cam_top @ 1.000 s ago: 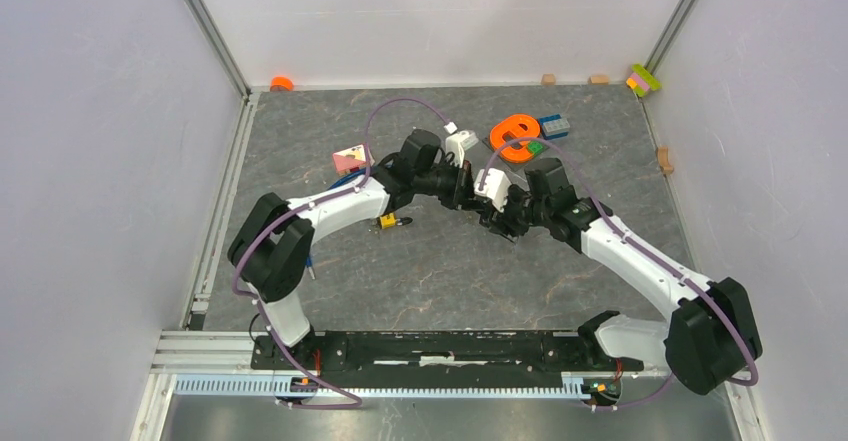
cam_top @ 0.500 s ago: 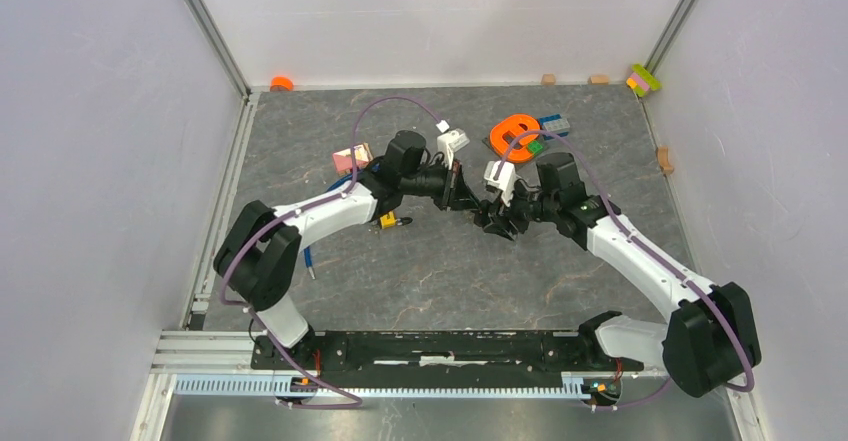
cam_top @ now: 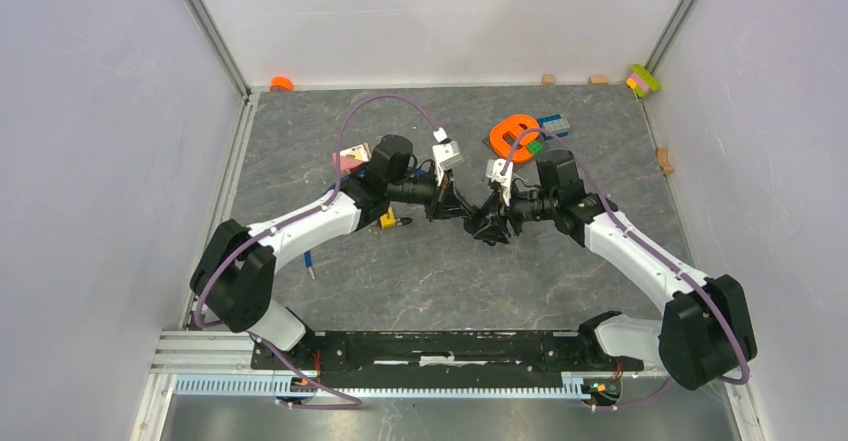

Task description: Unlock with the key

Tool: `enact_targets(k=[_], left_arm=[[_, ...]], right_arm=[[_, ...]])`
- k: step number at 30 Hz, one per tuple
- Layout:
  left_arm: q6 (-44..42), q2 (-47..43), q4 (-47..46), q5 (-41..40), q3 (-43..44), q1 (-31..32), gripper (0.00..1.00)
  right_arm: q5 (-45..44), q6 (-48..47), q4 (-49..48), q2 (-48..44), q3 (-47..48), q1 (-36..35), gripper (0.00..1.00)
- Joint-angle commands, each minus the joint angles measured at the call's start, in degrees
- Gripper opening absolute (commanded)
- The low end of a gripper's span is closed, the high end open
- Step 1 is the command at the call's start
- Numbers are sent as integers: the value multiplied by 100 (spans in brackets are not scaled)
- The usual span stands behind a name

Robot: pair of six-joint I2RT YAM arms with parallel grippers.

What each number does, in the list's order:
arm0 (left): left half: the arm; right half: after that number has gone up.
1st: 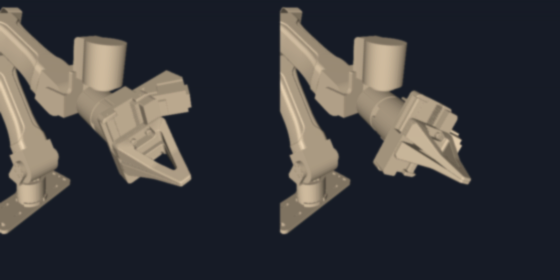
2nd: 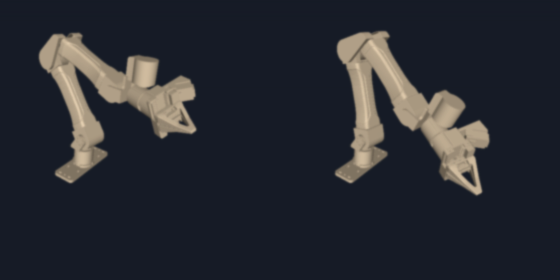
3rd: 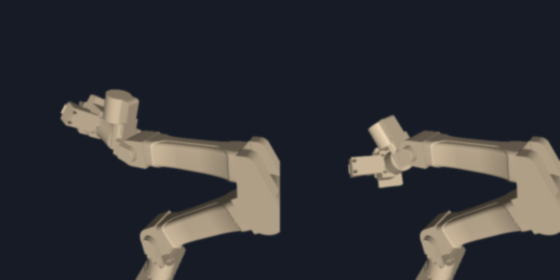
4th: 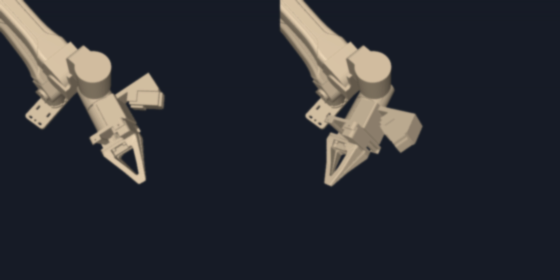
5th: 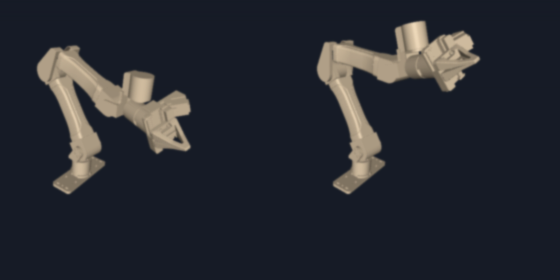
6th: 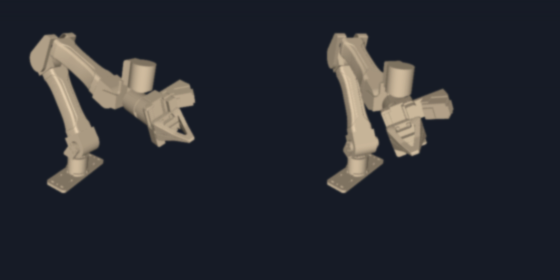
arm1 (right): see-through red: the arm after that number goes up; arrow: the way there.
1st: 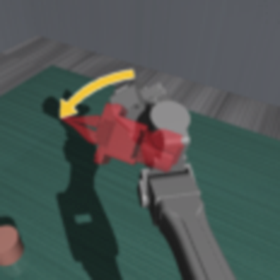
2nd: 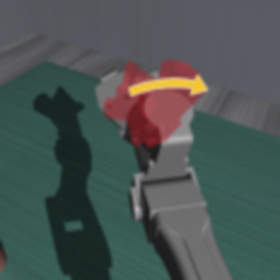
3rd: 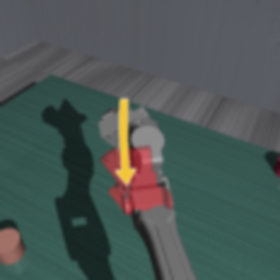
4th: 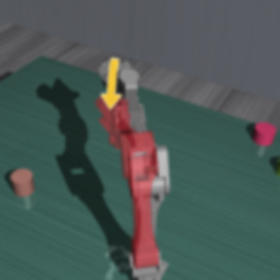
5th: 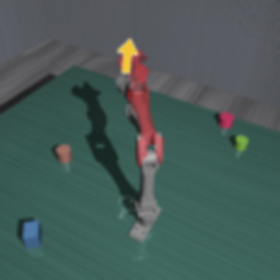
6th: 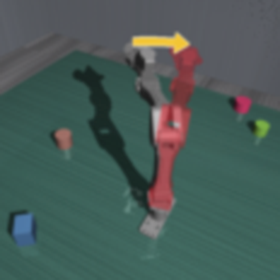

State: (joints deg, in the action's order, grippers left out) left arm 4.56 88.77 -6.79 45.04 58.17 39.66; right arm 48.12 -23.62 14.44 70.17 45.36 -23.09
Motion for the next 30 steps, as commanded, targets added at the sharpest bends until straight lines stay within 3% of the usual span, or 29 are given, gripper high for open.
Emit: enact_targets(k=[1,5,8,10,12,15,19,24,25,30], left_arm=[[-1695,-217,1038,1457,-223,262,2],[-3125,-303,1852,1561,-119,266,4],[-3406,-227,2186,1352,29,262,8],[-3111,-170,2077,1234,89,262,12],[-2294,-133,1652,942,85,261,18],[-1478,-6,1296,439,189,253,19],[-982,89,1083,273,265,228,2],[-742,-61,1052,-84,204,178,2],[-832,-94,1142,-90,191,159,4],[-2003,-316,1896,-220,30,141,31]], right_arm=[[793,328,-1923,30,492,62,0],[995,372,-1962,138,434,61,0],[927,334,-1962,127,398,59,0],[731,252,-1961,59,345,59,0],[478,171,-1979,-45,269,46,0],[36,-7,-1996,-191,147,14,0],[-155,-108,-1974,-149,65,8,0],[-442,41,-2232,-311,-151,40,4],[-506,37,-2219,-362,-180,44,6],[-646,-644,-1470,-550,-238,49,30]])
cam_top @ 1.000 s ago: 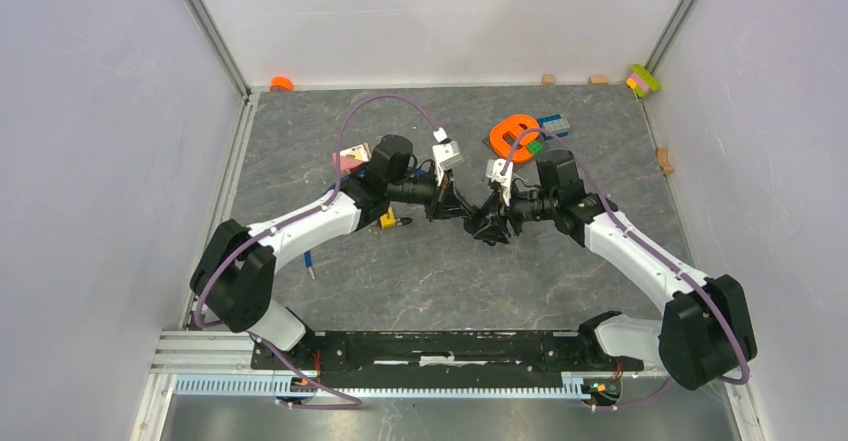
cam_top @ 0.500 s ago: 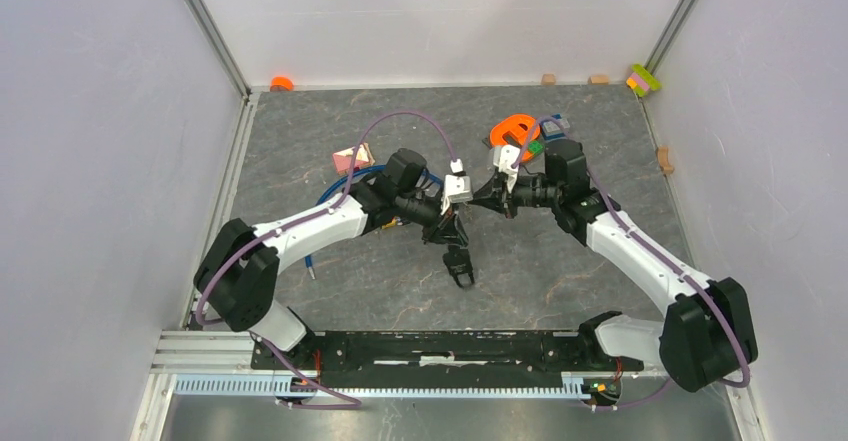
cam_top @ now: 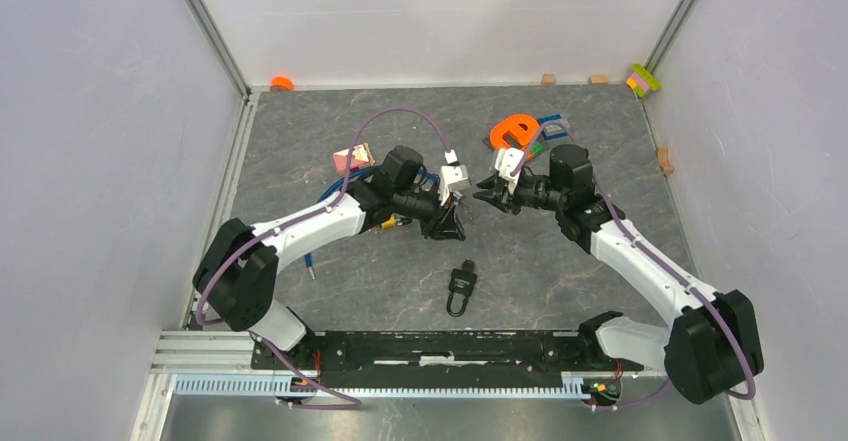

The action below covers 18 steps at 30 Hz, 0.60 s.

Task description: Unlock with the key

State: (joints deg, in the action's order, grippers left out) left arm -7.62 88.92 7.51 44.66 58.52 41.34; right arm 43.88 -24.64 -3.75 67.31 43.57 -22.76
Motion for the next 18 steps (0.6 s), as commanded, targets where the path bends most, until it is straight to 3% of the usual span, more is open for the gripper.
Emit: enact_targets(k=[1,5,8,14,18], left_arm=[[-1009,-402,564,-299,-83,-30,38],[-1685,-630,919,-683,-336,-59,58],[-1902,-755,1139,-975,-501,-317,67],[-1911,-1024,1832,-1098,-493,-1416,90],[-1852,-1461,1859,-1501,-742,-1816,94]], right_arm=[[-167,-836,740,-296,-87,19,36],[294,-1744,1792,-248,-186,-14,67],[156,-2238,2284,-147,-267,-321,80],[-573,-2298,2223,293,-461,-1383,89],[-861,-2183,2216,771,-278,-1813,92]])
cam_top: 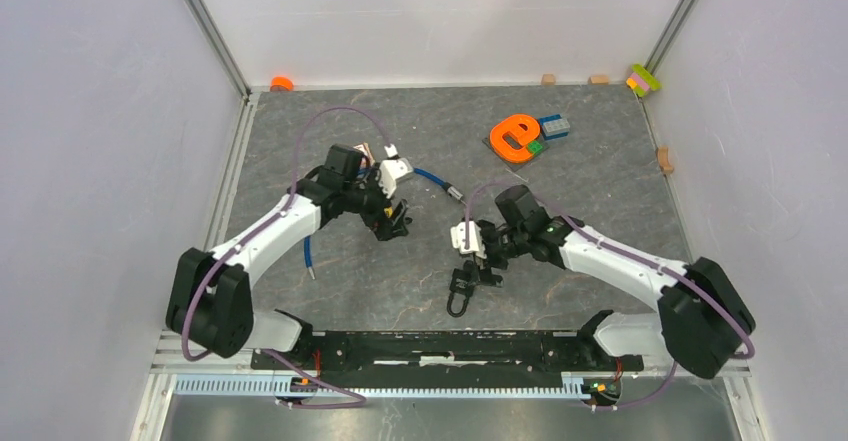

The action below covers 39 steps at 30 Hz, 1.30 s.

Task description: Unlock with the key

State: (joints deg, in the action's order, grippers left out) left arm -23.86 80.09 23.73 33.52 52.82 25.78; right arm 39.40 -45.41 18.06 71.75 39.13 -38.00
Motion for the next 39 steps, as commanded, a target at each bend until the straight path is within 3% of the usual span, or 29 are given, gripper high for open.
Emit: enact_targets(k=[1,12,22,39], left_arm=[[-222,-706,230,-475,-252,-295,94],[-6,-1145,88,-682,-549,-326,95],[-117,-1135,132,-636,-531,-319,96],[264,-1038,123,-601,-292,-511,98]], right_arm=[[-475,-68,20,428,196,-382,92],[-894,387,-26,1279,621,-851,88],[-844,-1177,1580,1430,1190,-871,96],[-2438,-2057,1137,1317,759,-1632,98]])
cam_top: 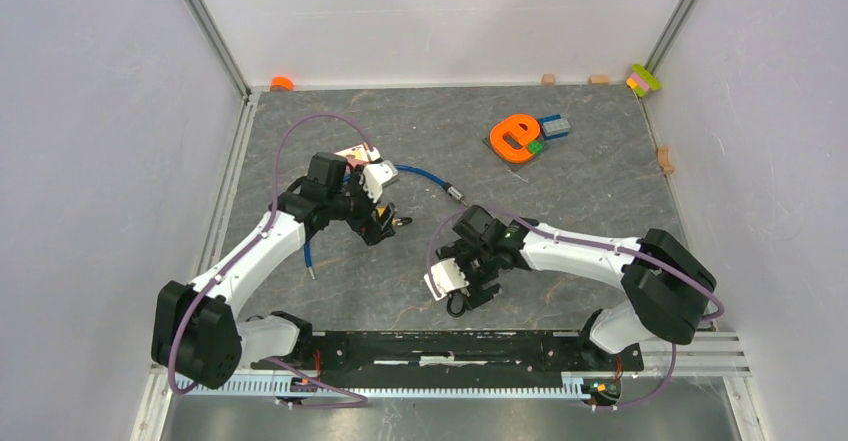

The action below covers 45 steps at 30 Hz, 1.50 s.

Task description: Unlock with the key

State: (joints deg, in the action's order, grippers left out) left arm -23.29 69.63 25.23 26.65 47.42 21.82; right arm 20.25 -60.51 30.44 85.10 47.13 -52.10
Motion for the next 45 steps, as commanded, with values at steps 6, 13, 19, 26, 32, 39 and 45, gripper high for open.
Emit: enact_targets(k=[6,13,19,26,32,39,45], left_arm=[[237,27,-49,60,268,-209,99],[263,83,-62,-11,329,-314,99],[298,82,-89,-37,364,-389,100],[310,73,-132,-64,365,-429,100],[290,78,-149,35,358,-450,100],[506,92,-237,110,330,-451,100],[383,237,-177,461,377,-451,100]], right_arm=[[-1069,-918,-394,-10,-196,-567,98],[-1263,-1495,138,435,236,-895,98],[-1396,-1868,883,942,685,-1087,87],[-1456,-1847,1437,1325,1077,-1136,60],[-1037,-1135,1271,1325,1283,-935,49],[-654,792,198,1296,1135,-285,46],[-831,1825,-805,1134,475,-35,41]])
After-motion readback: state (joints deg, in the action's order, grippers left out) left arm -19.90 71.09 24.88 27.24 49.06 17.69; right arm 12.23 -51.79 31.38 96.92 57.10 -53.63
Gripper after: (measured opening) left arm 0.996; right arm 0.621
